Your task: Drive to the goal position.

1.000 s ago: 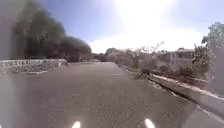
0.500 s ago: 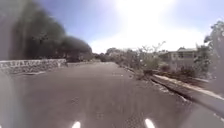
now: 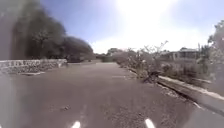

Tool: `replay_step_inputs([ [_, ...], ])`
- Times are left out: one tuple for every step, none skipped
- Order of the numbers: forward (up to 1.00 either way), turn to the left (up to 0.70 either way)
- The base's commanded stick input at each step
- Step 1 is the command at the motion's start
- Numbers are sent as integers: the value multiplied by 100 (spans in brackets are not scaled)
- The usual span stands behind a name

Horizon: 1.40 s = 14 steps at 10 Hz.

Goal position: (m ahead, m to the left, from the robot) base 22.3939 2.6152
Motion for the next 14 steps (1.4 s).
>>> replay_step_inputs([
  [50,0],
  [50,0],
  [50,-19],
  [50,-40],
  [50,-50],
  [50,-50],
  [50,-2],
  [50,-22],
  [50,-41],
  [50,-49],
  [50,-49],
  [50,0],
  [50,0],
  [50,0],
])
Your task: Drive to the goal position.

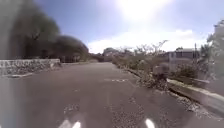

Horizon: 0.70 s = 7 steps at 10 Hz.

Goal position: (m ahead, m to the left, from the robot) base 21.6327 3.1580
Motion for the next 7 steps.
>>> replay_step_inputs([
  [50,0],
  [50,0],
  [50,0],
  [50,0],
  [50,0],
  [50,0],
  [50,0],
])
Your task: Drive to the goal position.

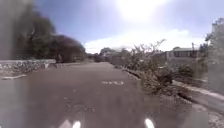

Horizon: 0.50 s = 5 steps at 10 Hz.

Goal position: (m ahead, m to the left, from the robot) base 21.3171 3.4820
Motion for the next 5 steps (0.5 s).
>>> replay_step_inputs([
  [50,0],
  [50,0],
  [50,0],
  [50,0],
  [50,0],
])
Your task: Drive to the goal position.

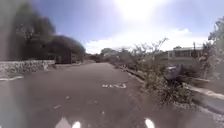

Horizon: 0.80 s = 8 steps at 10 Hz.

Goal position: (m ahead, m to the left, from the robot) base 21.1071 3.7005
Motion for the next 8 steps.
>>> replay_step_inputs([
  [50,0],
  [50,0],
  [50,0],
  [50,0],
  [50,0],
  [50,0],
  [50,0],
  [50,0],
])
